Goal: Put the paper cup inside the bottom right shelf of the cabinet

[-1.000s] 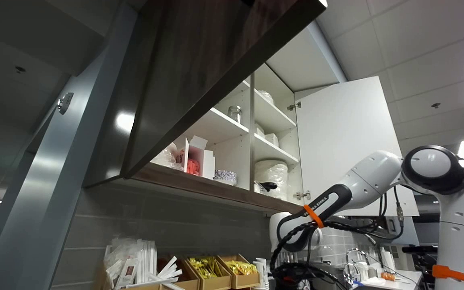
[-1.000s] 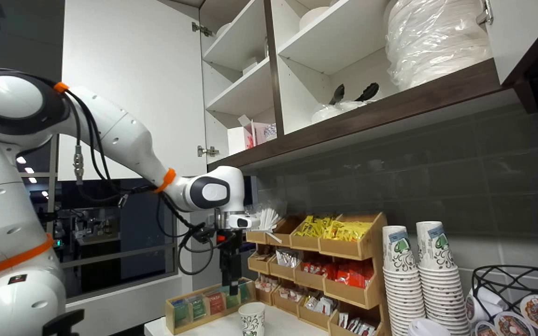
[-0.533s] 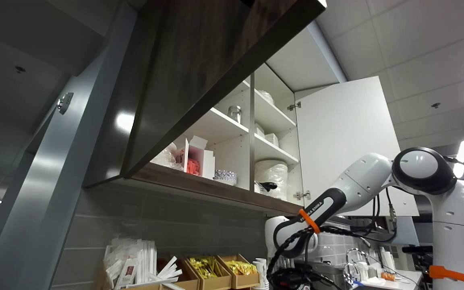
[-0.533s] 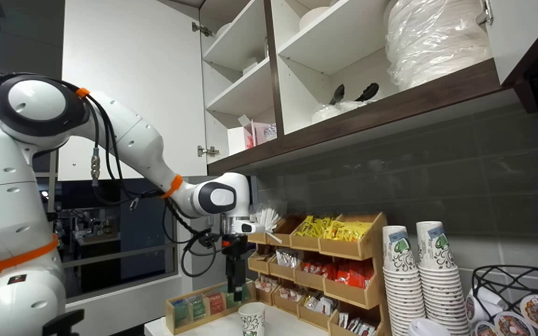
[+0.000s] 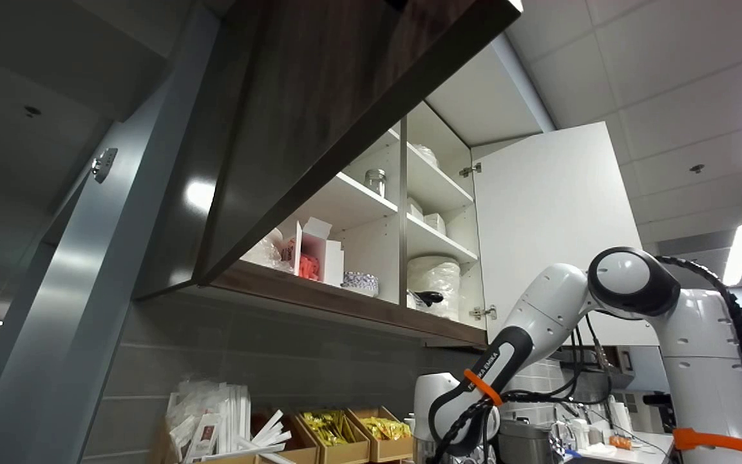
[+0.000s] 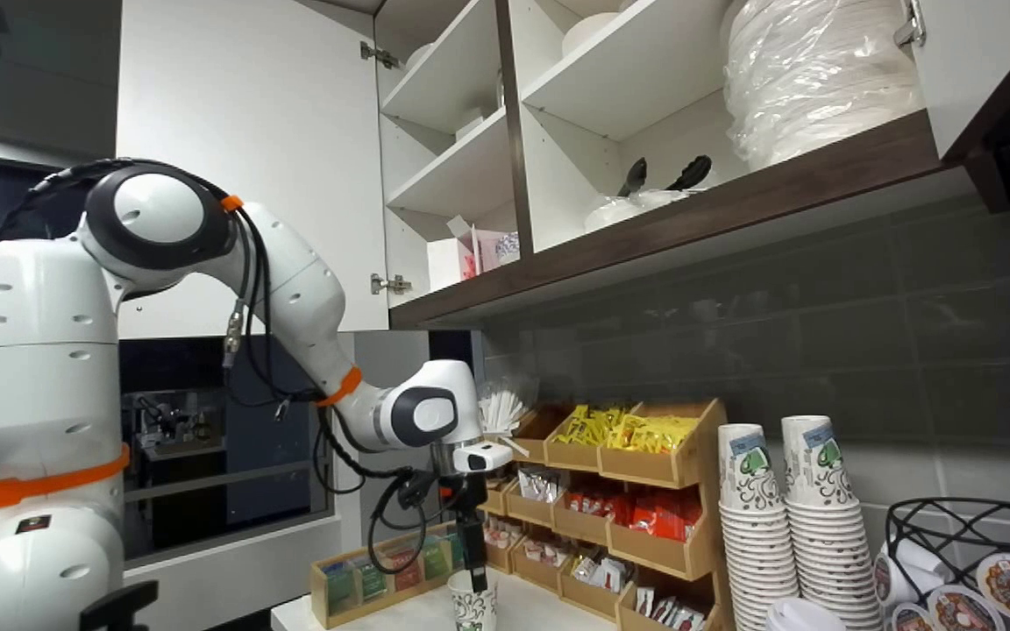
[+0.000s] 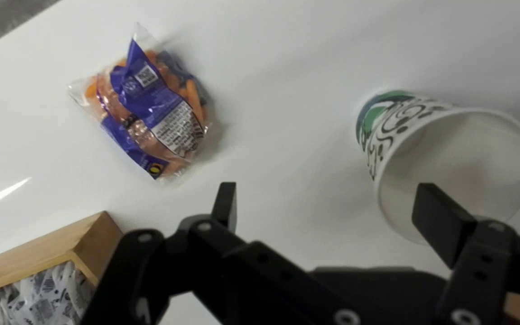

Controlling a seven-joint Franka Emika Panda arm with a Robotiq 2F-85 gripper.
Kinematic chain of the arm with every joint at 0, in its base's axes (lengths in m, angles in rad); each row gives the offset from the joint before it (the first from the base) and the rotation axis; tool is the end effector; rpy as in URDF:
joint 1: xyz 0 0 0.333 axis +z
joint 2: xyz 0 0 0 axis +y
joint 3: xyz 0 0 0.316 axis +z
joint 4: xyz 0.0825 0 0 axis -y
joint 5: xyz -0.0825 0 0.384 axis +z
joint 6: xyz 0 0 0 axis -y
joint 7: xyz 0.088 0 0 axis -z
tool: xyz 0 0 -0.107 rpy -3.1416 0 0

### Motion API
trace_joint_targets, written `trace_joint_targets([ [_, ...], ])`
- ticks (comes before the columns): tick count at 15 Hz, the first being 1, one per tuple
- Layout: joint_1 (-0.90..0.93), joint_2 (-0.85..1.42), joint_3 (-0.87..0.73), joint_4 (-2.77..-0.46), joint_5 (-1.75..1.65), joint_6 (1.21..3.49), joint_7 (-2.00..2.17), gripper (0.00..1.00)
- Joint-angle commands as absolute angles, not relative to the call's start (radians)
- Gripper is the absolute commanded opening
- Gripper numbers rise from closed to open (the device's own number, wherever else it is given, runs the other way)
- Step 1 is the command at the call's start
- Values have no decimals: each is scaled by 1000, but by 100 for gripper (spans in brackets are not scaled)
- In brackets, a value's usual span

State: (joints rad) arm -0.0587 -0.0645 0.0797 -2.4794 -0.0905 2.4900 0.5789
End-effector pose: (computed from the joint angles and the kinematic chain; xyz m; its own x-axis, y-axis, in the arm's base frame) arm 0.4744 0.0103 0.3213 0.8795 -0.4660 0.0962 -0.4694 -0.8829 0.0150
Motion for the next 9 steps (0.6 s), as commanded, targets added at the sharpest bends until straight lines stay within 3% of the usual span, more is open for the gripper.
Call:
trace_joint_targets([
  [1, -32, 23, 67, -2441, -93, 2566, 596, 100],
  [4, -12, 78, 60, -2417, -68, 2606, 572, 100],
  [5, -6, 94, 57, -2407, -63, 2612, 568, 75],
  [6, 0, 106, 55, -2399, -59, 2616, 564, 74],
  [9, 12, 130, 42, -2381, -41, 2621, 551, 49],
])
